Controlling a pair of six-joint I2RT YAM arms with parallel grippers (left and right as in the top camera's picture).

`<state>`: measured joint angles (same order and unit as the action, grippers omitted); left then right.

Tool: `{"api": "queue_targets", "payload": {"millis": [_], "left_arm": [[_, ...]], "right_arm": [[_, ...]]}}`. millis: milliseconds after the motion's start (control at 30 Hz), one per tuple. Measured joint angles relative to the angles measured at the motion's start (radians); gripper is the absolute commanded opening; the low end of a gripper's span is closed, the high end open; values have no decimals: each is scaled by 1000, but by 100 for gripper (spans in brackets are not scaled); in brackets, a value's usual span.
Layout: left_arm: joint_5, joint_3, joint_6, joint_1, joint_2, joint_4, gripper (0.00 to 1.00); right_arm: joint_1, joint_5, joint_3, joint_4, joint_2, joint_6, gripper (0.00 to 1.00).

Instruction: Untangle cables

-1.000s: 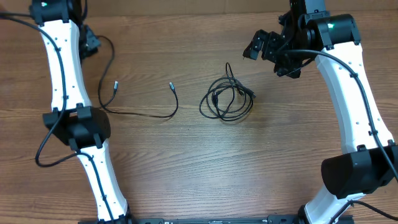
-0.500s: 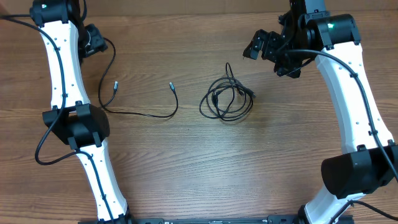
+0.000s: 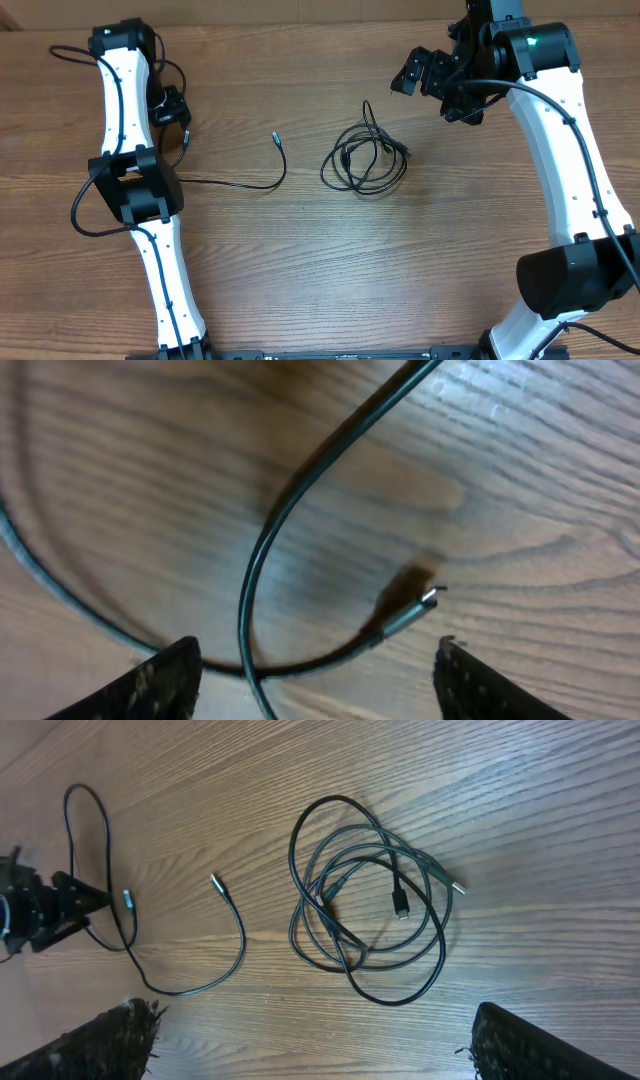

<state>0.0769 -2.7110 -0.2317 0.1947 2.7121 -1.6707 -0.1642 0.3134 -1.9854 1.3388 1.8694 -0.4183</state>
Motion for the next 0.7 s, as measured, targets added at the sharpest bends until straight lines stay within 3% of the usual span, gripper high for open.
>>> {"api": "queue_targets", "payload": {"millis": [267, 400, 467, 700], "left_arm": [[-70, 1, 166, 60, 3, 18, 76], [-76, 2, 221, 83, 3, 26, 66], [-82, 2, 236, 88, 3, 26, 56], [-91, 3, 251, 87, 3, 43, 54]], "right_arm": [[0, 0, 0, 0, 0, 0, 100], [0, 0, 0, 0, 0, 0, 100], [0, 0, 0, 0, 0, 0, 100], [0, 0, 0, 0, 0, 0, 100]]}}
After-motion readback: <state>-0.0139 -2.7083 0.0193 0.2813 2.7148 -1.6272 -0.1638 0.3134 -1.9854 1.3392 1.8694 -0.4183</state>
